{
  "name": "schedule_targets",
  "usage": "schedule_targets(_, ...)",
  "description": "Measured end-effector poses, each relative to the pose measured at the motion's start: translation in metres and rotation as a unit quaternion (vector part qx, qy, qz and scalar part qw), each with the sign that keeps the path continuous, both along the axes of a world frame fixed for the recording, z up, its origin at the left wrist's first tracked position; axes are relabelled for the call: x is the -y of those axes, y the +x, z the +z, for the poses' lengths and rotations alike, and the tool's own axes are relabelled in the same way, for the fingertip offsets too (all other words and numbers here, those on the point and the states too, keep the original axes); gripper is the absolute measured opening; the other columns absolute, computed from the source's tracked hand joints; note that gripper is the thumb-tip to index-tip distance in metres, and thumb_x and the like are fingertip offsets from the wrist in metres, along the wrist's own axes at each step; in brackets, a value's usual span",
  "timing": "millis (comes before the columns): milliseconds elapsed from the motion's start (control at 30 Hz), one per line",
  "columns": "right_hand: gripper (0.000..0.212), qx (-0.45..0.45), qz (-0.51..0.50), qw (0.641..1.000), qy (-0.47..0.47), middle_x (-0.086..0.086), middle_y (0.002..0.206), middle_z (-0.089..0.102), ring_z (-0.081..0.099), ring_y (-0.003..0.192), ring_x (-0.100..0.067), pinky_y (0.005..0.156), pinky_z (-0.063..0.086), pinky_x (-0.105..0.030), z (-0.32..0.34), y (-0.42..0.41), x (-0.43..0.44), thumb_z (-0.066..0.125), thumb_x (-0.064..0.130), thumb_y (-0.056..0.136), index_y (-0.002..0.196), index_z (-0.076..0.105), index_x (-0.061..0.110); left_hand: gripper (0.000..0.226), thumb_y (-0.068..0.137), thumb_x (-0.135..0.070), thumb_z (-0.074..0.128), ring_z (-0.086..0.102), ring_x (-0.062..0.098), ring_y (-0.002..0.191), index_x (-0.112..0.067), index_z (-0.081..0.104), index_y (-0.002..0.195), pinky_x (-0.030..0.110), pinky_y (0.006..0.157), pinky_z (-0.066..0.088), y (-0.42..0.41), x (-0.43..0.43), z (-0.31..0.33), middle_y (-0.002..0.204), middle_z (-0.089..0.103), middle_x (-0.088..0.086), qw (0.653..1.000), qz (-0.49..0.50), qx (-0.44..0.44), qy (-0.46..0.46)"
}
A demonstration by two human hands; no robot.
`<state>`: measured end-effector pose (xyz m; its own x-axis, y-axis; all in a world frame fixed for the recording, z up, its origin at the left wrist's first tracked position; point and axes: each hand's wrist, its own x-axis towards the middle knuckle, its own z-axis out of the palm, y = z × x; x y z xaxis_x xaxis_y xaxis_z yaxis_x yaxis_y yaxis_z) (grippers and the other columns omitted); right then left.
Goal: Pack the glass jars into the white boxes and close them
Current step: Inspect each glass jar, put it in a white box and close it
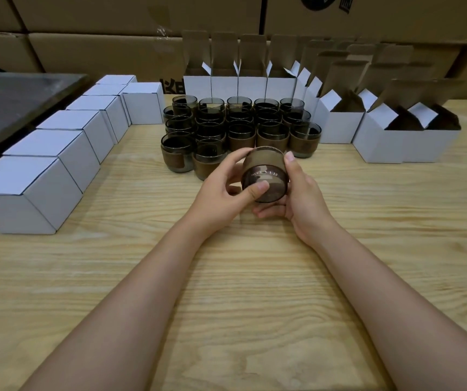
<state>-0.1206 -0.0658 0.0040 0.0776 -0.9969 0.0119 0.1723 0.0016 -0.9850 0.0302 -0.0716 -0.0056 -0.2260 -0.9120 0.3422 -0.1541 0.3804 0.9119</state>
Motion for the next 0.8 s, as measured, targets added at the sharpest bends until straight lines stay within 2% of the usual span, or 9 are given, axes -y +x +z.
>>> schedule_targets(133,0.04,0.013,0.014,0.999,-0.028,-0.003,0.101,0.074,0.071,0.092,-0.023,0.065,0.059,-0.038,-0.002,0.002,-0.001,0.042,0.055,0.092,0.107,0.067,0.027,0.061,0.072,-0.051,0.069,0.061,0.008,0.111,-0.035,0.045,0.126,0.033,0.099,0.049,0.0,0.004,-0.003,0.119,0.064,-0.003,1.0,0.022,-0.015,0.015)
schedule_targets(267,0.042,0.021,-0.008,0.998,-0.05,-0.005,0.106,0.071,0.069,0.1,-0.024,0.079,0.059,-0.041,-0.003,0.002,0.0,0.057,0.045,0.083,0.115,0.061,0.02,0.055,0.075,-0.043,0.068,0.061,0.004,0.108,-0.032,0.048,0.125,0.024,0.091,0.049,-0.001,0.005,-0.004,0.115,0.066,-0.005,1.0,0.025,0.0,0.017)
schedule_targets(367,0.04,0.002,-0.019,0.999,-0.051,-0.008,0.103,0.07,0.069,0.099,-0.027,0.079,0.059,-0.044,-0.004,0.003,-0.001,0.053,0.047,0.088,0.112,0.064,0.017,0.045,0.074,-0.042,0.068,0.063,0.005,0.102,-0.031,0.052,0.115,0.021,0.082,0.051,-0.001,0.005,-0.004,0.109,0.067,-0.006,0.999,0.027,-0.016,0.027)
schedule_targets(467,0.037,0.023,-0.015,0.999,-0.038,-0.012,0.101,0.072,0.07,0.095,-0.027,0.07,0.058,-0.035,-0.002,0.005,-0.003,0.043,0.043,0.099,0.106,0.068,0.017,0.027,0.086,-0.047,0.055,0.064,0.002,0.089,-0.03,0.061,0.106,0.02,0.07,0.05,0.0,0.004,0.001,0.098,0.069,-0.009,0.995,0.008,-0.072,0.068)
schedule_targets(533,0.042,0.032,-0.019,0.999,-0.022,-0.016,0.105,0.071,0.071,0.092,-0.025,0.071,0.059,-0.037,-0.001,0.005,-0.002,0.039,0.044,0.1,0.105,0.069,0.014,0.039,0.093,-0.052,0.045,0.065,0.009,0.091,-0.023,0.067,0.104,0.028,0.07,0.052,0.002,0.005,0.003,0.099,0.071,-0.004,0.988,-0.006,-0.112,0.105)
schedule_targets(567,0.046,0.029,-0.022,0.999,-0.013,-0.019,0.11,0.069,0.07,0.096,-0.027,0.076,0.06,-0.04,-0.001,0.006,-0.001,0.038,0.045,0.1,0.108,0.068,0.011,0.04,0.094,-0.048,0.042,0.066,0.012,0.093,-0.019,0.068,0.103,0.031,0.072,0.054,0.003,0.005,0.005,0.1,0.072,0.0,0.985,-0.014,-0.126,0.117)
schedule_targets(633,0.048,0.025,-0.021,0.999,-0.001,-0.022,0.116,0.065,0.069,0.101,-0.029,0.079,0.059,-0.043,-0.002,0.005,0.0,0.039,0.047,0.1,0.109,0.068,0.01,0.027,0.098,-0.028,0.045,0.066,0.014,0.09,-0.012,0.067,0.097,0.032,0.073,0.056,0.004,0.004,0.006,0.096,0.07,0.006,0.982,-0.028,-0.138,0.127)
schedule_targets(700,0.045,0.041,-0.014,0.999,0.001,-0.021,0.112,0.067,0.07,0.097,-0.03,0.072,0.06,-0.04,-0.001,0.005,0.0,0.041,0.047,0.099,0.106,0.069,0.012,0.017,0.096,-0.016,0.048,0.065,0.016,0.085,-0.008,0.062,0.092,0.032,0.073,0.055,0.003,0.002,0.006,0.092,0.066,0.009,0.977,-0.042,-0.15,0.143)
schedule_targets(800,0.042,0.059,-0.003,0.998,0.007,-0.025,0.112,0.065,0.071,0.092,-0.034,0.067,0.059,-0.037,-0.001,0.004,0.001,0.045,0.046,0.098,0.099,0.07,0.013,0.016,0.097,-0.012,0.045,0.064,0.019,0.082,-0.005,0.058,0.092,0.031,0.073,0.056,0.001,0.001,0.007,0.09,0.064,0.012,0.971,-0.062,-0.166,0.158)
